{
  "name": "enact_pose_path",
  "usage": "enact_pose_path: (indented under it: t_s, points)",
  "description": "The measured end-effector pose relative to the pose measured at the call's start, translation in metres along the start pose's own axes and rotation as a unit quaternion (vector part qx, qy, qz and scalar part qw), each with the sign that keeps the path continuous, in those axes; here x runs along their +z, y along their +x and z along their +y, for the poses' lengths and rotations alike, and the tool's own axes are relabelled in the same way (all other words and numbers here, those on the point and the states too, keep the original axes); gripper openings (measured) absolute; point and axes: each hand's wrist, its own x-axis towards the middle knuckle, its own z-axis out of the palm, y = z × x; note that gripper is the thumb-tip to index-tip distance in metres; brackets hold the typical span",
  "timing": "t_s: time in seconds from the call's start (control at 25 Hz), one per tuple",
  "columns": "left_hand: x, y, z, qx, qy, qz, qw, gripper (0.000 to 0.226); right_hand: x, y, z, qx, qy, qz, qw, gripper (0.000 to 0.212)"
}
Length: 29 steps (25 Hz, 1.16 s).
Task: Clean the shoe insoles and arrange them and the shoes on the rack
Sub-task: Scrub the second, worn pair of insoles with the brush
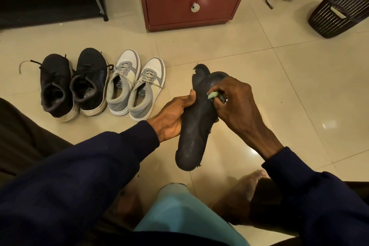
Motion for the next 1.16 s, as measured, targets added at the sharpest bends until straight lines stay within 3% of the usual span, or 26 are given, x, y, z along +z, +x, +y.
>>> enact_pose_path:
  t_s: [0.08, 0.2, 0.24, 0.4, 0.48, 0.6, 0.8, 0.96, 1.16]
  points:
    - [-0.001, 0.001, 0.0, -0.005, 0.003, 0.005, 1.0, 0.048, 0.002, -0.006, -0.005, -0.003, 0.006, -0.004, 1.0, 0.015]
    - [-0.003, 0.002, -0.001, -0.007, 0.004, 0.032, 0.999, 0.037, 0.008, -0.016, -0.026, -0.061, 0.063, -0.117, 0.989, 0.016]
    - [-0.003, 0.002, -0.002, -0.006, 0.004, 0.035, 0.999, 0.037, 0.007, -0.014, -0.024, -0.06, 0.061, -0.121, 0.989, 0.016]
    - [0.002, -0.001, 0.0, -0.012, -0.012, -0.004, 1.0, 0.048, -0.002, -0.001, 0.003, 0.016, -0.006, 0.007, 1.0, 0.015]
    - [0.0, -0.001, 0.001, -0.012, -0.009, 0.004, 1.0, 0.045, 0.003, -0.008, -0.007, -0.007, 0.011, -0.017, 1.0, 0.016]
    - [-0.004, 0.001, 0.001, -0.017, -0.015, 0.027, 0.999, 0.041, 0.008, -0.015, -0.025, -0.056, 0.05, -0.115, 0.99, 0.019]
    - [-0.002, 0.0, 0.002, -0.027, -0.028, 0.007, 0.999, 0.046, 0.006, -0.004, -0.004, 0.002, 0.008, 0.006, 1.0, 0.015]
    - [-0.002, 0.002, 0.003, -0.035, -0.015, 0.02, 0.999, 0.035, 0.01, -0.013, -0.023, -0.056, 0.061, -0.119, 0.99, 0.016]
    - [0.002, -0.002, 0.002, -0.039, -0.022, -0.011, 0.999, 0.039, 0.009, -0.006, -0.001, 0.018, 0.022, 0.024, 0.999, 0.013]
